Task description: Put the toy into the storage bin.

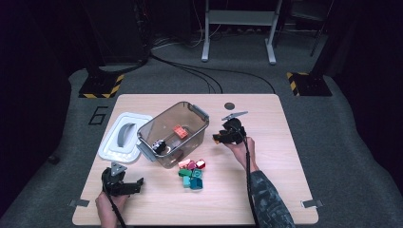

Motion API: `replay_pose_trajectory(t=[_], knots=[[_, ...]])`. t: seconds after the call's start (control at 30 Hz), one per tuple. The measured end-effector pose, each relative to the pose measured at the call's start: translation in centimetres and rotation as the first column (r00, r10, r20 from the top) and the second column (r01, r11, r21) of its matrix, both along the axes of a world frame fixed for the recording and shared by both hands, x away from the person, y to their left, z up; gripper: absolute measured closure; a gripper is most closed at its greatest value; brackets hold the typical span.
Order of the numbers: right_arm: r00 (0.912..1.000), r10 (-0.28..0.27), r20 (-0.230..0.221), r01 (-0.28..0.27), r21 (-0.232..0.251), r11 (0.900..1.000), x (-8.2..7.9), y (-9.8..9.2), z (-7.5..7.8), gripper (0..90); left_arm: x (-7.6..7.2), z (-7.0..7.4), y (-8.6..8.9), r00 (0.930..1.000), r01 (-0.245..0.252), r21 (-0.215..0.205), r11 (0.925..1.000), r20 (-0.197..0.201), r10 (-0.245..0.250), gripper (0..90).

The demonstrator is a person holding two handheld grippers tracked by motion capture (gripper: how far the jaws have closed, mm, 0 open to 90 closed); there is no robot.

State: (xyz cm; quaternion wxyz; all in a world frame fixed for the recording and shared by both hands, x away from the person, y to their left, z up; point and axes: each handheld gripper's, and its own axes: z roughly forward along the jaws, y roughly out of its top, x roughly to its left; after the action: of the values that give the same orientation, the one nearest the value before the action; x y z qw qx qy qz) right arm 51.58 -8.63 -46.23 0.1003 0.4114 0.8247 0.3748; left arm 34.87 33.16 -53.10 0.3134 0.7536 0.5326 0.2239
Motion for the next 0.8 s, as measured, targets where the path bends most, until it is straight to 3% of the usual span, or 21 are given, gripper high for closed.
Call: replay_pose_trajectory(t=[0.2, 0.8], knots=[[0.9998, -0.017, 0.002, 0.017, 0.001, 1.0, 0.7, -0.1, 0.8, 59.3, 0.0, 0.0, 0.0, 1.0, 0.0, 0.0, 1.0, 0.0, 0.0, 0.0], [0.9958, -0.049, 0.077, 0.05, -0.011, 0.999, 3.0, -0.1, 4.1, 59.3, 0.0, 0.0, 0.0, 1.0, 0.0, 0.0, 1.0, 0.0, 0.0, 0.0]])
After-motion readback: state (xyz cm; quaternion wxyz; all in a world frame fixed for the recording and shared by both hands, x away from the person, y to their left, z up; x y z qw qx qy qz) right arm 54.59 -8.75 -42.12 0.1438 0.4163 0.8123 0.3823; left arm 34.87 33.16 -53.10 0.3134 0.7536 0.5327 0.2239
